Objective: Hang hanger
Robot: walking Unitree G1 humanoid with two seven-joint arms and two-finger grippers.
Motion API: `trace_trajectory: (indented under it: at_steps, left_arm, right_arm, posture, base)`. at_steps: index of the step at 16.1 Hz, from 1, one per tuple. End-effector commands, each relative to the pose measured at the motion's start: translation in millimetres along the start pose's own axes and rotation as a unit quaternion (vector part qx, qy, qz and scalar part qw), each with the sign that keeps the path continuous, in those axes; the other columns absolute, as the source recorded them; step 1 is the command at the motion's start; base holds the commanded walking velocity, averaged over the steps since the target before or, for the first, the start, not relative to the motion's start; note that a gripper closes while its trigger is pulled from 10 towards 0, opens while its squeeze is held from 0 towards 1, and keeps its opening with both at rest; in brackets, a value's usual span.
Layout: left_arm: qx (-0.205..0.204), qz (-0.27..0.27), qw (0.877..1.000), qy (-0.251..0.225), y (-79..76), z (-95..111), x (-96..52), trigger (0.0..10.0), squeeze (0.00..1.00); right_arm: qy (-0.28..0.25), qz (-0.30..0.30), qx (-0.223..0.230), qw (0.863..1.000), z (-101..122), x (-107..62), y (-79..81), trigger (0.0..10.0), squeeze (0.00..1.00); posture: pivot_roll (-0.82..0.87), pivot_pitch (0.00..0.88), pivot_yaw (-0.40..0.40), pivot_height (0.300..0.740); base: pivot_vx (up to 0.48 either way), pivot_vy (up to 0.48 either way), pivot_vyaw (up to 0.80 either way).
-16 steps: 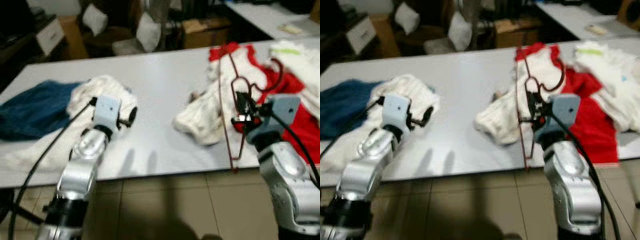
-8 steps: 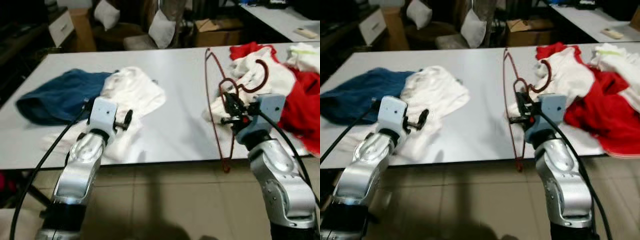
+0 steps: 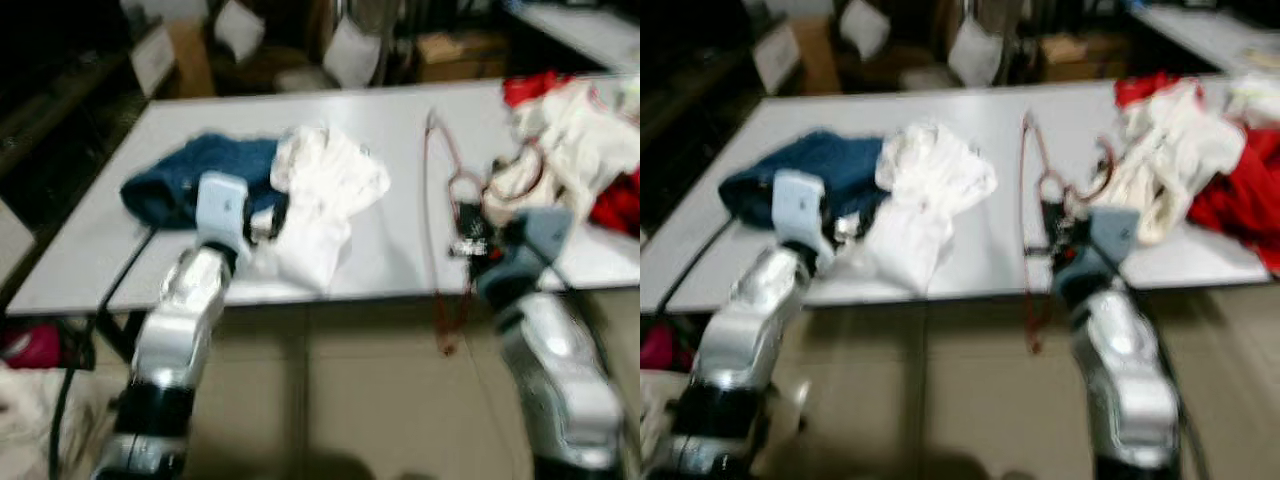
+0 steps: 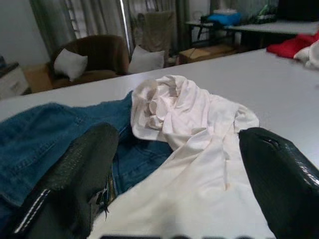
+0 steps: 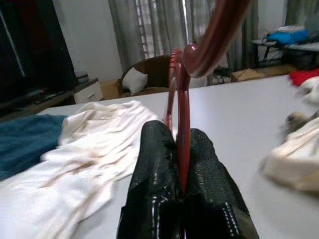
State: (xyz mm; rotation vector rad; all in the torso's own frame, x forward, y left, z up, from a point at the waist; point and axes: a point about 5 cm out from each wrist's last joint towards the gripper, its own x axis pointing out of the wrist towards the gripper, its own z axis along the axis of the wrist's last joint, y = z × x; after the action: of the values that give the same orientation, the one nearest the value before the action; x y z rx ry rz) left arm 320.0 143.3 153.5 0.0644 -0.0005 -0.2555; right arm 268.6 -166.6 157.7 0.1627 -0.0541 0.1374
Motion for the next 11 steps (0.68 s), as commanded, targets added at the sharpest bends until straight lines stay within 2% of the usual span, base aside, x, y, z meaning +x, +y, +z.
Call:
trace_trajectory:
  at_steps: [1, 3, 5, 6, 8, 10, 11]
  left_arm:
    - [-0.002, -0.011, 1.000, -0.003, -4.8, -3, 0.9, 10.0, 0.00]
    - [0.017, -0.049, 0.999, 0.011, -14.9, -12, 2.1, 10.0, 0.00]
    - [0.022, -0.048, 0.998, 0.017, -14.4, -14, 2.6, 10.0, 0.00]
    - [0.033, -0.046, 0.998, 0.010, -12.3, -14, 1.9, 10.0, 0.00]
    - [0.048, -0.016, 0.999, -0.003, -3.0, -14, 0.3, 10.0, 0.00]
    - [0.039, -0.027, 0.999, 0.005, 0.4, -17, -3.5, 10.0, 0.00]
    - [0.024, -0.051, 0.998, 0.017, 1.3, -22, -9.3, 10.0, 0.00]
  right_arm:
    - [-0.003, -0.021, -0.002, 1.000, -1, 0.6, -9.6, 10.0, 0.00]
    - [-0.023, 0.000, -0.026, 0.999, 14, 8.5, -6.8, 10.0, 0.00]
    - [-0.024, 0.004, -0.031, 0.999, 14, 9.1, -6.7, 10.0, 0.00]
    - [-0.017, 0.001, -0.044, 0.999, 9, 9.2, -7.7, 10.0, 0.00]
    - [-0.022, -0.008, -0.040, 0.999, 7, 9.5, -6.4, 10.0, 0.00]
    - [-0.013, 0.007, -0.053, 0.999, 2, 8.4, -2.4, 10.0, 0.00]
    - [-0.001, 0.019, -0.033, 0.999, -2, 4.8, 1.1, 10.0, 0.00]
  posture:
    - [-0.18, 0.000, 0.086, 0.740]
    - [-0.20, 0.000, 0.091, 0.740]
    - [-0.20, 0.000, 0.087, 0.740]
    - [-0.19, 0.000, 0.077, 0.740]
    - [-0.18, 0.000, 0.069, 0.740]
    - [-0.18, 0.000, 0.070, 0.740]
    - [-0.18, 0.000, 0.075, 0.740]
  base:
    - [0.000, -0.480, 0.00]
    - [0.000, 0.000, 0.00]
    - [0.000, 0.000, 0.00]
    - [0.000, 0.000, 0.00]
    - [0.000, 0.000, 0.00]
    - [0.000, 0.000, 0.00]
    - [0.000, 0.000, 0.00]
